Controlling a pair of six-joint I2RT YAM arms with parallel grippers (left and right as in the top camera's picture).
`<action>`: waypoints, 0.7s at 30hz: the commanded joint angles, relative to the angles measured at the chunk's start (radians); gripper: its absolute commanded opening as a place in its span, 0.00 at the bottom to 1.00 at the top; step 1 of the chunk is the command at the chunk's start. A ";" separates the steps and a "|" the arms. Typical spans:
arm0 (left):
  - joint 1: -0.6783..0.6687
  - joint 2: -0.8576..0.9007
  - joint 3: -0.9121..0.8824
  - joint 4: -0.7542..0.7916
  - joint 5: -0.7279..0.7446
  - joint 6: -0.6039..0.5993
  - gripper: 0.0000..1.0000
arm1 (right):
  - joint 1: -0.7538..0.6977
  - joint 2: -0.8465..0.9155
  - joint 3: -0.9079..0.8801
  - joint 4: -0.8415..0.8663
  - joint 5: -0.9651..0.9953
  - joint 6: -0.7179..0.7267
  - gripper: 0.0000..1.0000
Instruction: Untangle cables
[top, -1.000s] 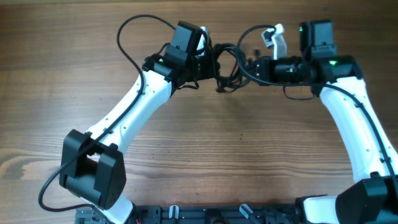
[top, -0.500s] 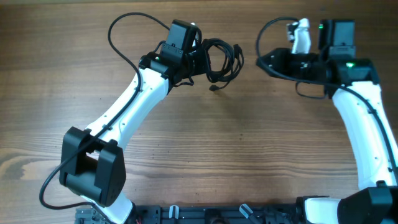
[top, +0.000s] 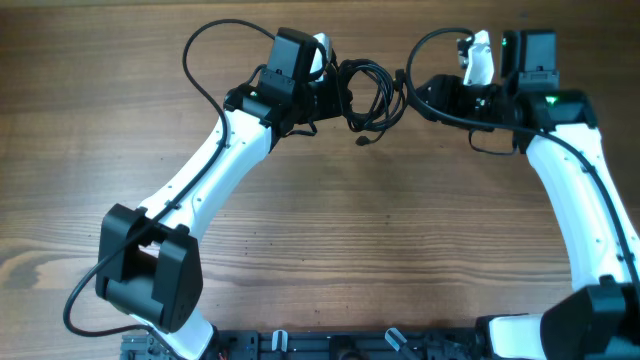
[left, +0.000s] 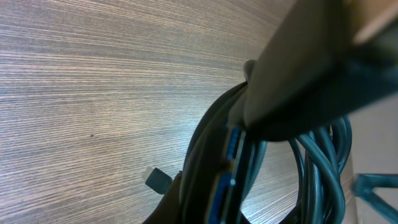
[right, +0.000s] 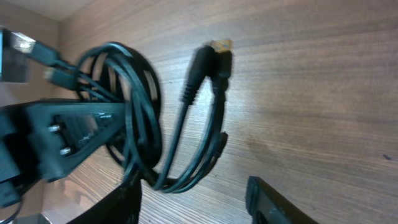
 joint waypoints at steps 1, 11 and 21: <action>0.000 0.000 -0.002 0.011 0.023 0.006 0.04 | -0.001 0.043 0.016 -0.002 0.020 0.044 0.59; 0.000 0.000 -0.002 0.011 0.023 0.006 0.04 | -0.001 0.056 0.016 -0.002 0.017 0.045 0.68; 0.000 0.000 -0.002 0.011 0.023 0.005 0.04 | -0.001 0.061 0.016 0.003 0.017 0.053 0.76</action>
